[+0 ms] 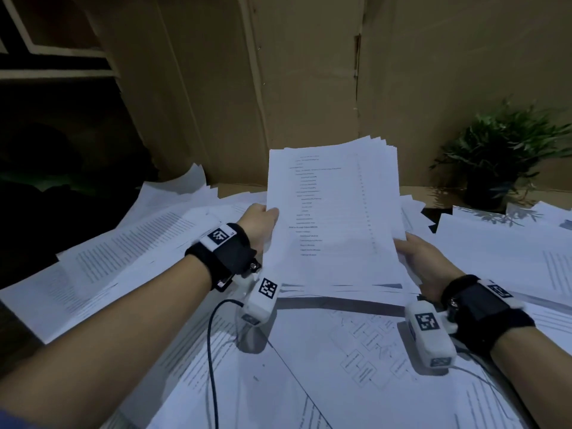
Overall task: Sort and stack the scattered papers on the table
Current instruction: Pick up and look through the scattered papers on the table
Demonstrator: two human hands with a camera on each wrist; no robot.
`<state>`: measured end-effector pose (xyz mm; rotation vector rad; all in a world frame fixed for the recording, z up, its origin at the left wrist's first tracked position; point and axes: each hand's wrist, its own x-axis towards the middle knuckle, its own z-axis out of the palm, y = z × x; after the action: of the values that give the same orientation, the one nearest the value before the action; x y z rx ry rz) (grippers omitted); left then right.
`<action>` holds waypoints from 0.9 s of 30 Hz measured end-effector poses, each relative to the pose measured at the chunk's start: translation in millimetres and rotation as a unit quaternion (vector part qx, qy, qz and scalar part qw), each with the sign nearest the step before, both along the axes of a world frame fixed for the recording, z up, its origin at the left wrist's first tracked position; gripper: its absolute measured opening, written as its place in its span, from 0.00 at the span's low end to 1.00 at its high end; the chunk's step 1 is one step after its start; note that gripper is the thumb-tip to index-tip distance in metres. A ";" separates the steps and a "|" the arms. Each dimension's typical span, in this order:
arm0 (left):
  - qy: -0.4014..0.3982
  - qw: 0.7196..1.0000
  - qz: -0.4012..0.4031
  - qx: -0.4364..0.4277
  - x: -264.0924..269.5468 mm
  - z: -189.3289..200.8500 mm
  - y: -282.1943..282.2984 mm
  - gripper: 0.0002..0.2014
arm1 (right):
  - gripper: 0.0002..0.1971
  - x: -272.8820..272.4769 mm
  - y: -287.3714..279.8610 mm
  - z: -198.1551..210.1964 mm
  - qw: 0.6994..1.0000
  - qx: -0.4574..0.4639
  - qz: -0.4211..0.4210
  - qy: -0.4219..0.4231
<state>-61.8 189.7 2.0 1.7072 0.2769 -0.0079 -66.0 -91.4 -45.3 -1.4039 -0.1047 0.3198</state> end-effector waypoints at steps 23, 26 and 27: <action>0.255 0.863 0.075 0.430 -79.7 0.6 187.2 0.14 | 0.41 18.4 -15.9 -14.2 0.994 0.075 -0.077 -0.033; 0.275 0.848 0.094 0.444 -86.1 -4.5 207.3 0.30 | 0.32 18.2 -16.4 -14.3 0.992 0.083 -0.082 -0.044; 0.282 0.843 0.108 0.446 -89.4 -3.7 213.3 0.32 | 0.24 19.9 -17.1 -15.9 0.992 0.083 -0.081 -0.044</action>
<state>-151.3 403.0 -1.8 2.5687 1.0430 -0.2557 -46.1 -108.4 -61.2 -1.2529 -0.0870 0.1129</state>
